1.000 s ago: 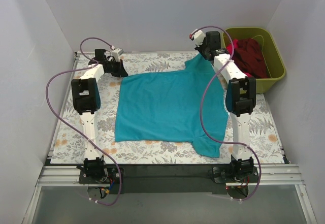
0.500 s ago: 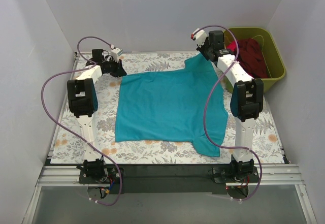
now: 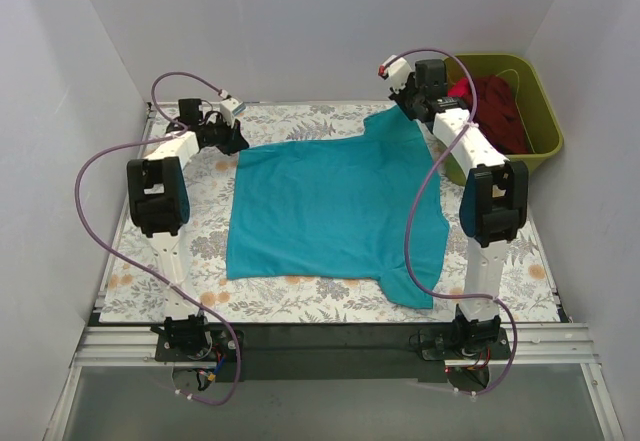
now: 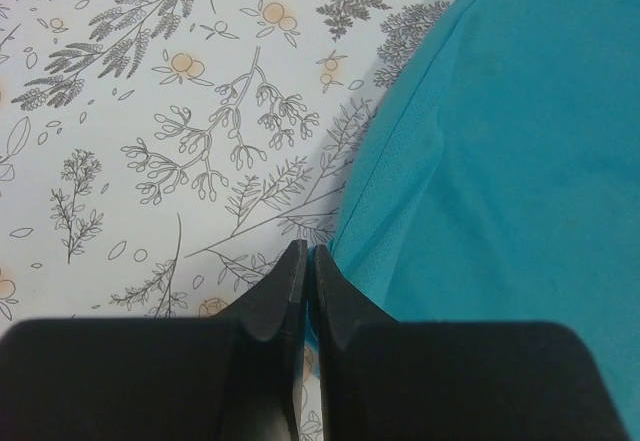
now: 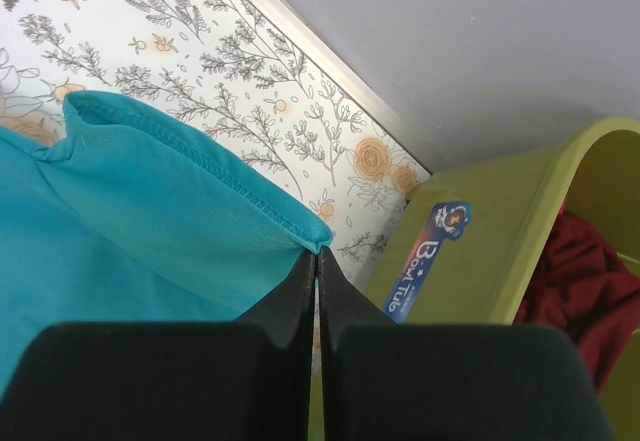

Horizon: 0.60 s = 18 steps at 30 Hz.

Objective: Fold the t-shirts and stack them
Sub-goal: Fold the tshirt

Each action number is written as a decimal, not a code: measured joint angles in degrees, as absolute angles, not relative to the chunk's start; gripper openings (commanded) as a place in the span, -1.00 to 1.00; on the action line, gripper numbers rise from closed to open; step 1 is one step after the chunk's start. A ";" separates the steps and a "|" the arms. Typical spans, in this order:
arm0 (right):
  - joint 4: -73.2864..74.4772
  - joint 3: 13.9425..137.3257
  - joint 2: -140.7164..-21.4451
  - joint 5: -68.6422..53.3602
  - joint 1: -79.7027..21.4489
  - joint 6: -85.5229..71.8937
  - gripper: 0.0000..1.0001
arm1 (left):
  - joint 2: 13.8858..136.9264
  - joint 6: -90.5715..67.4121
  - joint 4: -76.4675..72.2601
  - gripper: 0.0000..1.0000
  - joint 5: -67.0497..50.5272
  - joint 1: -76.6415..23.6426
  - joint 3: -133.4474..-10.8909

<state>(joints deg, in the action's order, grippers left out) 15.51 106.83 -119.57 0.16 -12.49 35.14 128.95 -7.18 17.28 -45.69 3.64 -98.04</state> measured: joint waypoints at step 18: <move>18.44 93.67 -106.56 -2.07 -12.49 33.98 -0.97 | 115.72 3.16 14.33 -1.00 -47.64 3.66 -83.83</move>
<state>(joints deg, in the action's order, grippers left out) 18.44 93.67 -106.56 -2.07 -12.49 33.98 115.72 3.16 14.33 -47.64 3.66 -83.83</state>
